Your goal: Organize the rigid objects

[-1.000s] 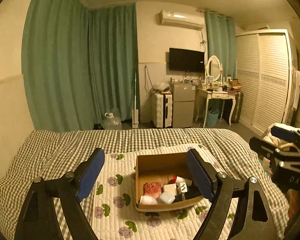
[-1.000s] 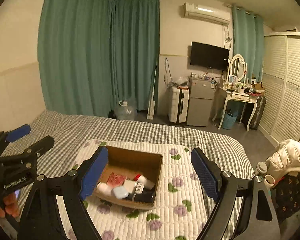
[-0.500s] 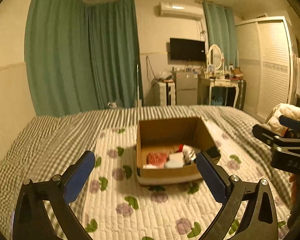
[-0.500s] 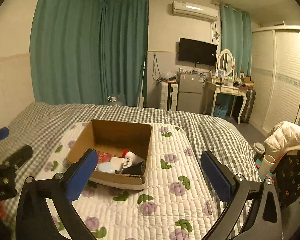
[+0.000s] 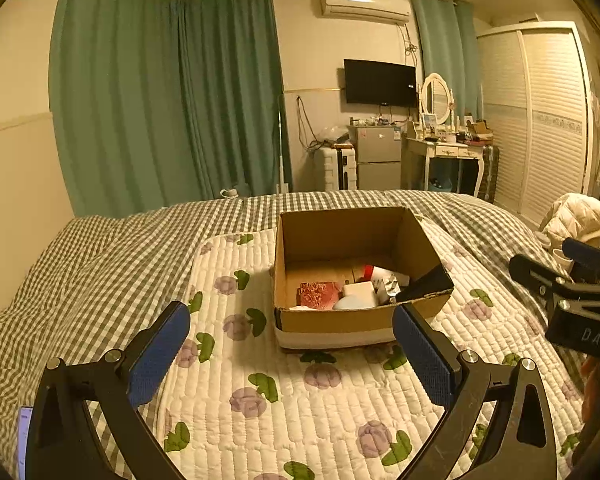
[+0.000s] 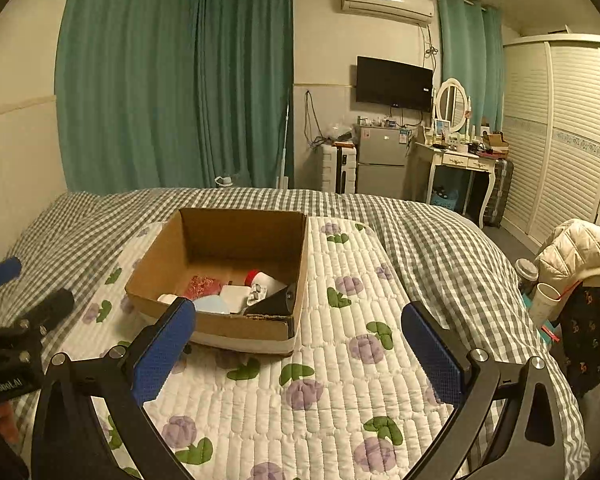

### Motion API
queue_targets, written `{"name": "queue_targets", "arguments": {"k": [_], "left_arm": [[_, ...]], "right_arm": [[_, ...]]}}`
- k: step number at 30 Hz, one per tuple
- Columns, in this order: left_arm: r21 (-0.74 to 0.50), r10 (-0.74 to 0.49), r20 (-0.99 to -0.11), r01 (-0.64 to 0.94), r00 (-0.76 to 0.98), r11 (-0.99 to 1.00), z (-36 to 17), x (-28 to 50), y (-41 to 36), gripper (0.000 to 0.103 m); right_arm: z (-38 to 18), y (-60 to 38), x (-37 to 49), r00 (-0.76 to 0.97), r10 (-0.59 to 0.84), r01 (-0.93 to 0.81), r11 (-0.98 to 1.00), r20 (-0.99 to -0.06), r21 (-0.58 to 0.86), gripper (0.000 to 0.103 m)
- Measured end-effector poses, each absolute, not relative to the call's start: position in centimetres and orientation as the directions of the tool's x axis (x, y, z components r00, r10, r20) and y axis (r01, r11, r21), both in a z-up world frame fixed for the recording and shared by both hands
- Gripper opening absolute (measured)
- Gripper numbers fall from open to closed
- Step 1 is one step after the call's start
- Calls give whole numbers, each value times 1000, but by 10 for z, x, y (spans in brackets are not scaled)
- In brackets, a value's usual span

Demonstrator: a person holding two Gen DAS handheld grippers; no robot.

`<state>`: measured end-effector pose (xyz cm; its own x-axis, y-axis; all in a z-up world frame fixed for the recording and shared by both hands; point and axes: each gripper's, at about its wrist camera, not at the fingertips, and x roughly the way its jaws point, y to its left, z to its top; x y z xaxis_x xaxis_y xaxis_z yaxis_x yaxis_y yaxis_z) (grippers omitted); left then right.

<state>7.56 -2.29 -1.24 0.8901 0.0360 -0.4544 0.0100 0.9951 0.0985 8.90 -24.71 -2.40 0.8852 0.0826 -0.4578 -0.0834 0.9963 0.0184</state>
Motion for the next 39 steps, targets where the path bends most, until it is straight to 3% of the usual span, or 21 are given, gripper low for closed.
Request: {"name": "queue_targets", "arguments": {"k": [39], "left_arm": [[80,28,-484,13,875,997,-16,78,-20,103]], "right_arm": [[-31,-244,94,877,88,-96,995,-472,6,103]]}}
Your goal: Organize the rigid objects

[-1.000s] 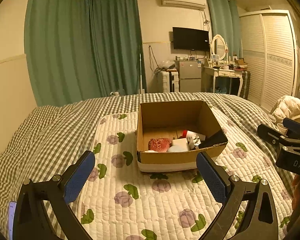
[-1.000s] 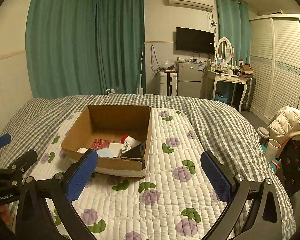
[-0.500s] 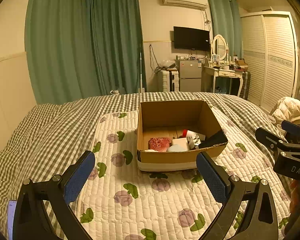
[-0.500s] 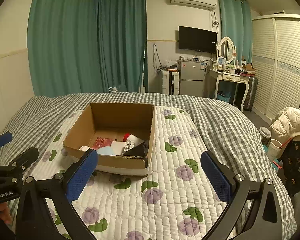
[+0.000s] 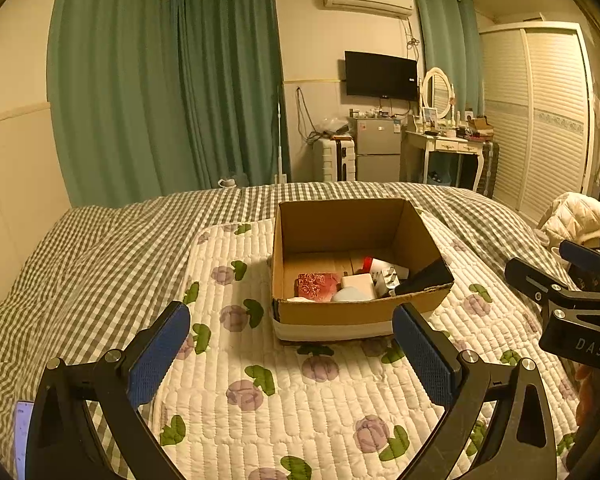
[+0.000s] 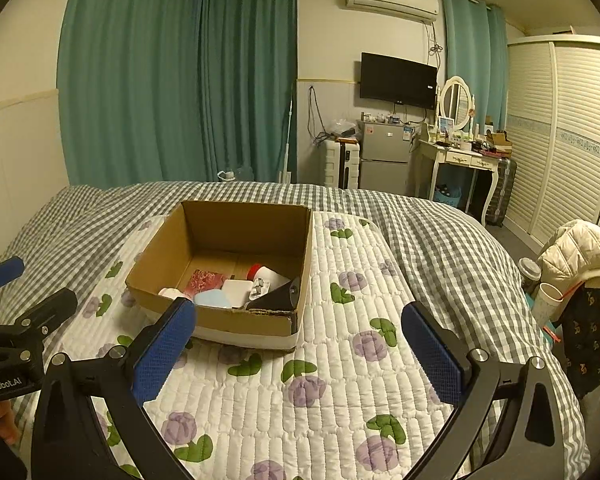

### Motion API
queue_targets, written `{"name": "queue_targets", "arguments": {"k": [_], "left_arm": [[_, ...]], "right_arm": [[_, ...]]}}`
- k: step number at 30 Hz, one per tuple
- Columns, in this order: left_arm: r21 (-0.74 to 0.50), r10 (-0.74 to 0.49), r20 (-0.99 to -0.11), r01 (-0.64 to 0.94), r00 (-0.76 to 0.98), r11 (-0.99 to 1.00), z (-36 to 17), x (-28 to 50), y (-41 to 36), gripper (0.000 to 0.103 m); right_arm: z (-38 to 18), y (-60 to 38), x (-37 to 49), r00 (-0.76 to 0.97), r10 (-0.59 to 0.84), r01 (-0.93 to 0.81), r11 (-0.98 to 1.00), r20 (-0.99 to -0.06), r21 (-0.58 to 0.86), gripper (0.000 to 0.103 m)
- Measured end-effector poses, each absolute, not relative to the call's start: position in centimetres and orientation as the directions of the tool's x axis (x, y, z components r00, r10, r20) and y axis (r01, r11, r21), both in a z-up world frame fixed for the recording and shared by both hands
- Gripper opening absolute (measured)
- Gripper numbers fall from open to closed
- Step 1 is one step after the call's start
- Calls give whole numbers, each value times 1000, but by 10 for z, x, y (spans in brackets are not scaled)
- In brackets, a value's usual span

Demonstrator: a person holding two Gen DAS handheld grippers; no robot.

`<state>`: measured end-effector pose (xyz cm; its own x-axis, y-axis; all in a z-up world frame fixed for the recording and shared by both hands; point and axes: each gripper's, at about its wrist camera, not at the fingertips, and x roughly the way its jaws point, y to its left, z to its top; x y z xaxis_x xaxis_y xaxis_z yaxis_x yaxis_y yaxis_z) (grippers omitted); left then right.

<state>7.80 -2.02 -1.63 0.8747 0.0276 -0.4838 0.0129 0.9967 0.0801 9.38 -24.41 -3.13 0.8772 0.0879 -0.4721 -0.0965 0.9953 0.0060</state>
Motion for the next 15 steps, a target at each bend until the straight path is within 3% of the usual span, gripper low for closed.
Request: {"name": "queue_targets", "arguments": {"k": [15], "left_arm": [[64,35,-476,-5,879,998,-17,75,-19,103]], "right_arm": [[-32,-245,93,874,86,-96,995,-478,4,103]]}}
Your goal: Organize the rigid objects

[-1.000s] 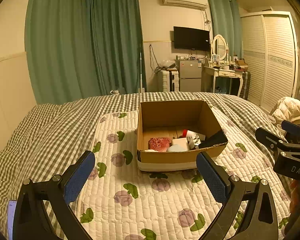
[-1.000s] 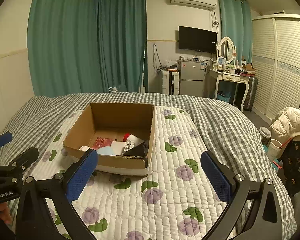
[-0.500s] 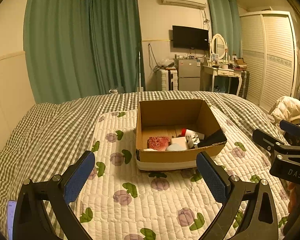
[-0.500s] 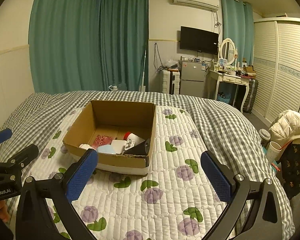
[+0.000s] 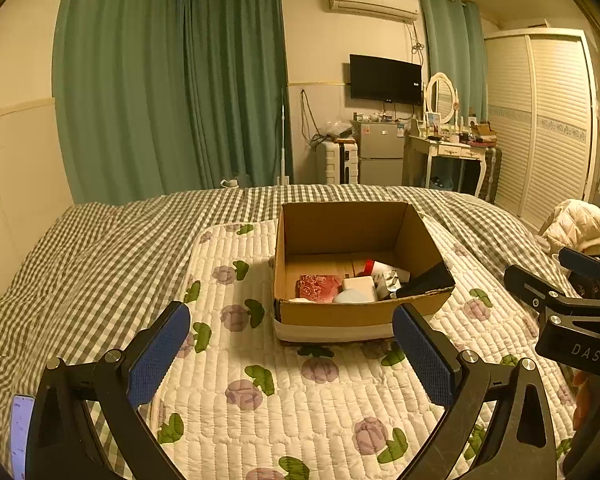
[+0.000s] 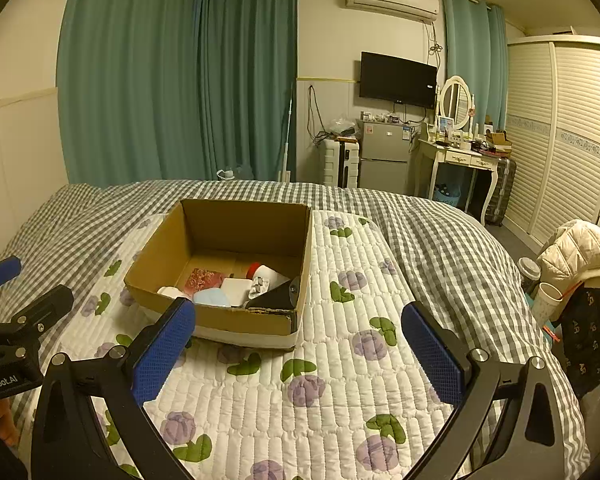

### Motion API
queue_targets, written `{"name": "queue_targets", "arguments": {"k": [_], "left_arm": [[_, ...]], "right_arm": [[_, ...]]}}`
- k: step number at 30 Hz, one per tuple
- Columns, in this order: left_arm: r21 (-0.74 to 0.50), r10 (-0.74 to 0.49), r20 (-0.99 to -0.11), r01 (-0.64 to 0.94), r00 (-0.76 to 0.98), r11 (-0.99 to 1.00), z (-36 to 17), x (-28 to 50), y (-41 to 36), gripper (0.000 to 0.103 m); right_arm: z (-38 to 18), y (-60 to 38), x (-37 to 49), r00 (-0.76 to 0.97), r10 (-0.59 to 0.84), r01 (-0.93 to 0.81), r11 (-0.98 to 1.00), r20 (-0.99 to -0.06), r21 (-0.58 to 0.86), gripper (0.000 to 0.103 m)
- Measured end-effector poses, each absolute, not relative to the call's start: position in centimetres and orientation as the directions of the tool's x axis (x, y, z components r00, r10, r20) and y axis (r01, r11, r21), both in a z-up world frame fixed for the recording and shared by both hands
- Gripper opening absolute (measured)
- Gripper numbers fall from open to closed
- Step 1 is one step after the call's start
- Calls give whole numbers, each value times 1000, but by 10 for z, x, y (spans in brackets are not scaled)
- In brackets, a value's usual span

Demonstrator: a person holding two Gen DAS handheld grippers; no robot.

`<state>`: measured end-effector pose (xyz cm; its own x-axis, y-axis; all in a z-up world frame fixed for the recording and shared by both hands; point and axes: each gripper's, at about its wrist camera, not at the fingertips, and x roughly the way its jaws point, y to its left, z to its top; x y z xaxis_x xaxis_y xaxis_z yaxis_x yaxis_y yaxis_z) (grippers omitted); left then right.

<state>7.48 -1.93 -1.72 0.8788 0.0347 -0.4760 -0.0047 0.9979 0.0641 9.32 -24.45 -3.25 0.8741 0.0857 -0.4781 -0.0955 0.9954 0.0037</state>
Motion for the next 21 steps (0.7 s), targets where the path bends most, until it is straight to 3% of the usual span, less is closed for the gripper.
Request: {"name": "queue_targets", "arguments": {"k": [21], "left_arm": [[72,43,-492,-8,870,997,-23,76,-18,103]], "right_arm": [[-37,-246,94,870,81,-90,996,-486,5,103]]}}
